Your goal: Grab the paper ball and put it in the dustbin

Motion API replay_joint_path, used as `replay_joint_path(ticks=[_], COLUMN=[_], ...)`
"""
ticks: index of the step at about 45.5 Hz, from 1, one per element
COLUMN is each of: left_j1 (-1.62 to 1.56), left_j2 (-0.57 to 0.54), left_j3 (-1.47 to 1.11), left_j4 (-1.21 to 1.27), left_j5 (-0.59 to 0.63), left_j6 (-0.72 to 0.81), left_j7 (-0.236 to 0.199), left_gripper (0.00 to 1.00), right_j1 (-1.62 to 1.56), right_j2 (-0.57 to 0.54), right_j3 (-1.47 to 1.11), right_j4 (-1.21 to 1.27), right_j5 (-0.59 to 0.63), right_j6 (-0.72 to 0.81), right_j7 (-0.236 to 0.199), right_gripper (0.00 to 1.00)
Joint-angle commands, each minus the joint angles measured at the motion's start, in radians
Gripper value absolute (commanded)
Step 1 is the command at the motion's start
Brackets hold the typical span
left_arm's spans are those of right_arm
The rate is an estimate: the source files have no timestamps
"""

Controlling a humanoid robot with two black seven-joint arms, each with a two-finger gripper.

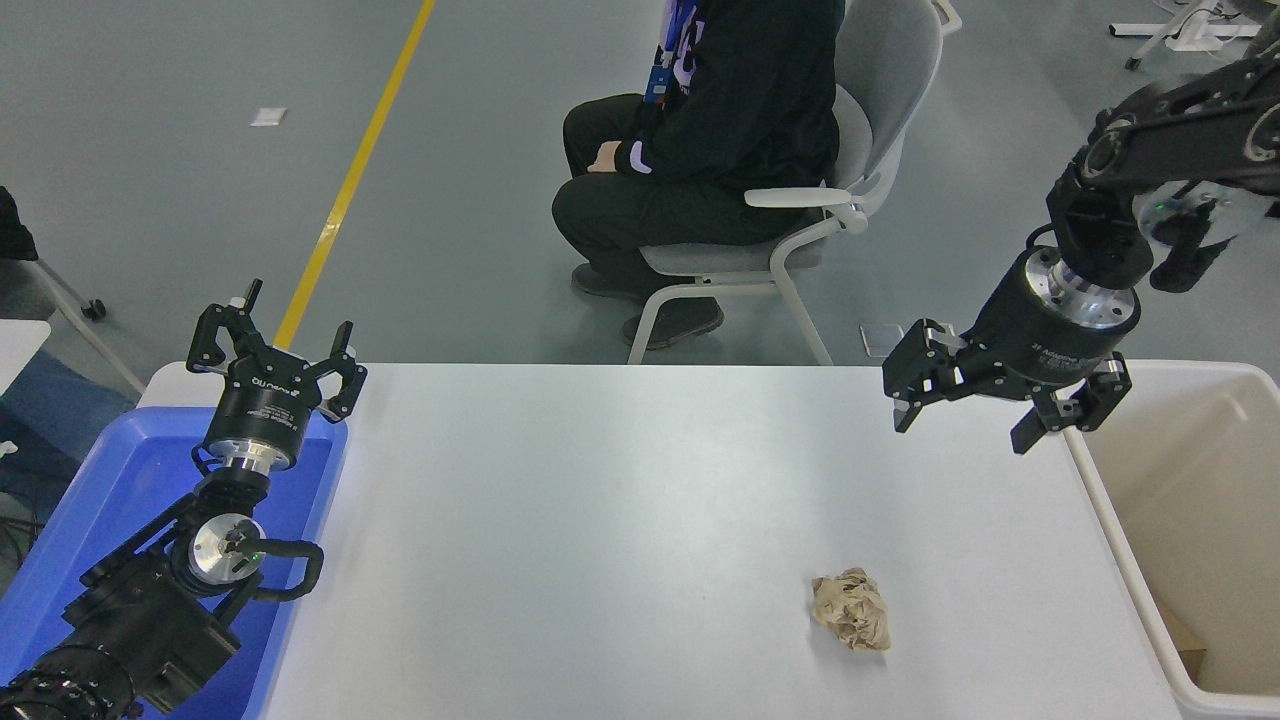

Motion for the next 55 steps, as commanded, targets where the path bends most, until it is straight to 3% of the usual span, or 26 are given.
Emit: replay_joint_path(ticks=[1, 6, 15, 43, 55], left_j1=[0.000, 0.000, 0.000, 0.000, 0.000], left_j2=[0.000, 0.000, 0.000, 0.000, 0.002], left_j3=[0.000, 0.000, 0.000, 0.000, 0.000], left_j4=[0.000, 0.000, 0.000, 0.001, 0.001], left_j5=[0.000, 0.000, 0.000, 0.000, -0.001], left_j6=[0.000, 0.000, 0.000, 0.000, 0.000], left_j7=[0.000, 0.000, -0.001, -0.001, -0.003], left_gripper=[0.98, 0.98, 0.98, 0.98, 0.98], right_j1=[-0.143, -0.253, -0.465, -0.623, -0.634], right_j2=[0.042, 0.069, 0.147, 0.236, 0.236], right_j3=[0.028, 0.086, 0.246, 0.237, 0.174], right_j4=[-0.003, -0.003, -0.015, -0.213, -0.218], right_j5=[-0.029, -0.095, -0.238, -0.236, -0.244], right_j6=[-0.206, -0.289, -0.304, -0.517, -0.524], right_j7=[-0.001, -0.001, -0.004, -0.010, -0.010], right_gripper=[1.00, 1.00, 1.00, 1.00, 1.00])
